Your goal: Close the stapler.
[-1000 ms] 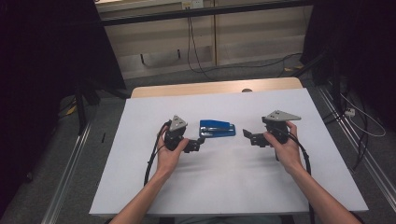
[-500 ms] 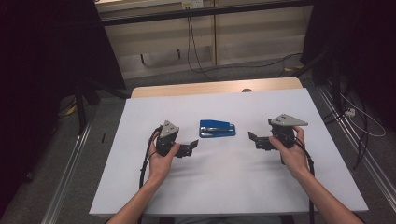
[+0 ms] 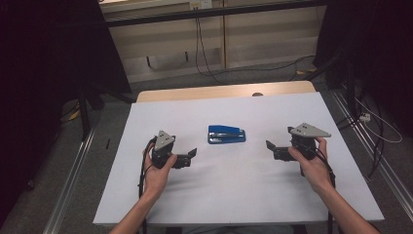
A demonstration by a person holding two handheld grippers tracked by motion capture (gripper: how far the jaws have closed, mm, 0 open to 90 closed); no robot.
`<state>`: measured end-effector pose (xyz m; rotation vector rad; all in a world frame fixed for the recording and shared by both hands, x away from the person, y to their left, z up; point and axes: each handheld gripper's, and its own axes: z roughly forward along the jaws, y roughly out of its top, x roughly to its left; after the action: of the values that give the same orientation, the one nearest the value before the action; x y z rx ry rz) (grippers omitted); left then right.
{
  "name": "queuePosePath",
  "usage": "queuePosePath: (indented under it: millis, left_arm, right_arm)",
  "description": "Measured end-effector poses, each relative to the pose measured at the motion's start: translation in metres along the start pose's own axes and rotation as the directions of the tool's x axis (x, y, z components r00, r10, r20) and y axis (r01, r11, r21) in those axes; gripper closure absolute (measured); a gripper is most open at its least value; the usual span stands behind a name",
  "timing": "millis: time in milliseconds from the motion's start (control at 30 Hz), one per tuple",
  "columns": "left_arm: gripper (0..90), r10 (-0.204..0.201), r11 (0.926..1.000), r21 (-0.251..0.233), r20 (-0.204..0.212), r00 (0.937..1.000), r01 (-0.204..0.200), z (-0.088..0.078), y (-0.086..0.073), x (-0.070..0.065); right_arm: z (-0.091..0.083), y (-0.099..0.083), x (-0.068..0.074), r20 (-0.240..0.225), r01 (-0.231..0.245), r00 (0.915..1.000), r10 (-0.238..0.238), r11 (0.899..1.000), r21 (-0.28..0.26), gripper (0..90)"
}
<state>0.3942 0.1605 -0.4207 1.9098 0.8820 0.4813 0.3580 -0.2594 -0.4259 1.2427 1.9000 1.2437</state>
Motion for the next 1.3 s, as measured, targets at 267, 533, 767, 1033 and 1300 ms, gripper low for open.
queuePosePath:
  millis: [267,533,767,1033,1300]
  left_arm:
    - [4.4,-0.008,1.0,-0.001,-0.024,0.9997,0.008,-0.015,-0.005,0.001]
    - [3.7,-0.018,0.9995,-0.026,-0.047,0.9987,0.017,-0.03,-0.01,0.005]
    - [3.7,-0.007,0.9993,-0.038,-0.064,0.9979,0.005,-0.045,-0.015,0.005]
    - [3.7,-0.013,0.9982,-0.059,-0.084,0.9964,0.008,-0.061,-0.021,0.003]
    - [3.7,-0.027,0.9986,-0.048,-0.116,0.9929,0.022,-0.077,-0.035,0.004]
  right_arm:
    - [-0.015,-0.004,-0.002,0.019,-0.01,0.9998,0.011,1.0,-0.018,3.8]
    - [-0.03,-0.009,-0.001,0.033,-0.028,0.999,0.029,0.999,-0.034,3.8]
    - [-0.042,-0.015,0.0,0.039,-0.038,0.9985,0.039,0.999,-0.027,3.6]
    - [-0.052,-0.022,0.0,0.056,-0.058,0.9966,0.06,0.997,-0.04,3.7]
    - [-0.061,-0.03,-0.003,0.072,-0.064,0.9952,0.066,0.997,-0.038,3.6]
